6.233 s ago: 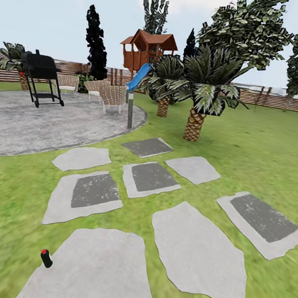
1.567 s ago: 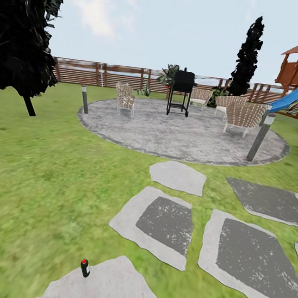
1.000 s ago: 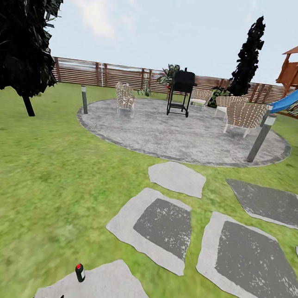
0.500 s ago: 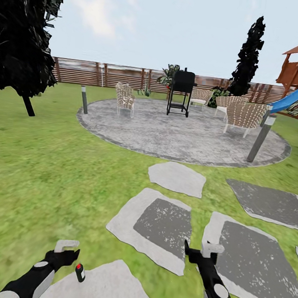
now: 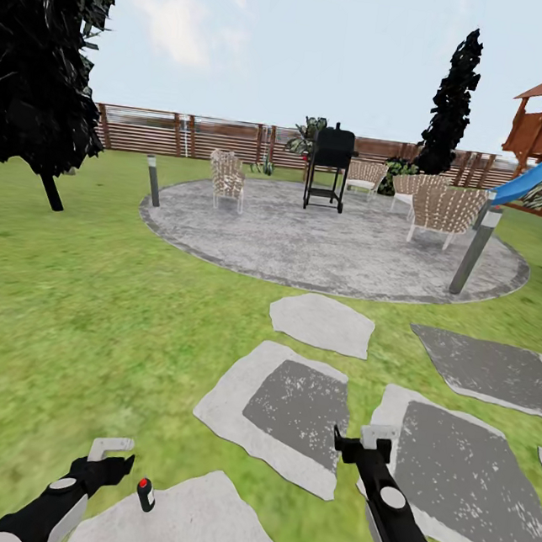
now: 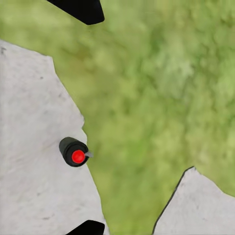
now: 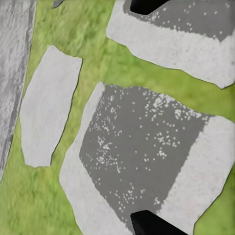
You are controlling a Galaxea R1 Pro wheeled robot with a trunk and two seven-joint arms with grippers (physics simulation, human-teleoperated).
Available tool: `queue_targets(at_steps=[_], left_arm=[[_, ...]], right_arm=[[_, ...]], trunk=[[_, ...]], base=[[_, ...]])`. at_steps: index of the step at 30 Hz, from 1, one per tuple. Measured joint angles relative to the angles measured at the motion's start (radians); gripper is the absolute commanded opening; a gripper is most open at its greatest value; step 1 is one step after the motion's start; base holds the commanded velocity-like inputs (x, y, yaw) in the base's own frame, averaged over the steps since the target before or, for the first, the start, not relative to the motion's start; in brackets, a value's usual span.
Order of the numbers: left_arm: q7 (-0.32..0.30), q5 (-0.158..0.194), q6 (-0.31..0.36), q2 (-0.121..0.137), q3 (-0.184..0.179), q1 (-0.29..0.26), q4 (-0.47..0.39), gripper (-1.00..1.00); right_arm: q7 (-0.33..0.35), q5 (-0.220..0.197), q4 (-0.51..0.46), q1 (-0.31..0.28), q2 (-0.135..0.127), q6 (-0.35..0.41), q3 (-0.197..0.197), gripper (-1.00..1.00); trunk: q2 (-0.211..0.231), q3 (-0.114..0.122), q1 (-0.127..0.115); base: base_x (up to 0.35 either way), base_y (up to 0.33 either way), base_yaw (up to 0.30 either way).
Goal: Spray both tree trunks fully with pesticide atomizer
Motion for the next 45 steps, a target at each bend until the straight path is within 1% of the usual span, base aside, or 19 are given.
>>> queue_targets(at_steps=[8, 11, 15, 17, 19, 20, 26, 33, 40, 45], left_arm=[[0.0, -0.002, 0.0, -0.007, -0.006, 0.0, 0.001, 1.0], [0.001, -0.014, -0.002, -0.007, -0.006, 0.0, 0.001, 1.0], [0.001, -0.019, -0.011, -0.004, -0.006, 0.0, 0.001, 1.0], [0.001, -0.02, -0.038, -0.004, -0.005, 0.0, 0.003, 1.0], [0.001, -0.022, -0.087, -0.003, -0.005, 0.0, 0.01, 1.0], [0.0, -0.022, -0.128, -0.001, -0.005, 0.0, 0.015, 1.0], [-0.001, -0.024, -0.141, -0.003, -0.006, 0.0, 0.017, 1.0], [-0.002, -0.024, -0.141, -0.005, -0.006, 0.0, 0.018, 1.0], [-0.002, -0.025, -0.142, -0.006, -0.006, 0.0, 0.018, 1.0], [-0.001, -0.026, -0.146, -0.006, -0.006, 0.0, 0.017, 1.0]], right_arm=[[-0.001, 0.002, 0.0, 0.0, 0.0, 0.0, -0.001, 1.0], [-0.001, 0.002, -0.001, 0.001, -0.002, 0.0, -0.002, 1.0], [-0.002, 0.001, -0.002, 0.001, -0.005, 0.0, -0.004, 1.0], [-0.002, 0.001, -0.002, 0.0, -0.007, 0.0, -0.004, 1.0], [-0.002, 0.0, -0.002, 0.001, -0.008, 0.0, -0.005, 1.0], [-0.002, 0.0, -0.002, 0.001, -0.008, 0.0, -0.005, 1.0], [-0.001, 0.0, -0.002, 0.0, -0.008, 0.0, -0.005, 1.0], [-0.002, 0.0, -0.002, 0.001, -0.007, 0.0, -0.005, 1.0], [-0.002, 0.0, -0.003, 0.0, -0.007, 0.0, -0.005, 1.0], [-0.002, 0.0, -0.005, 0.001, -0.007, 0.0, -0.004, 1.0]], trunk=[[-0.056, -0.026, 0.031], [-0.077, -0.038, 0.042], [-0.105, -0.056, 0.058], [-0.119, -0.066, 0.065], [-0.133, -0.075, 0.073], [-0.14, -0.08, 0.077], [-0.182, -0.108, 0.1], [-0.184, -0.146, 0.103], [-0.184, -0.156, 0.103], [-0.184, -0.16, 0.103]], base=[[0.0, 0.0, 0.0], [0.0, 0.0, 0.0], [0.0, 0.0, 0.0], [0.0, 0.0, 0.0], [0.0, 0.0, 0.0], [0.0, 0.0, 0.0], [0.0, 0.0, -0.003], [0.0, 0.0, -0.114], [0.0, 0.0, -0.164], [0.0, -0.031, -0.054]])
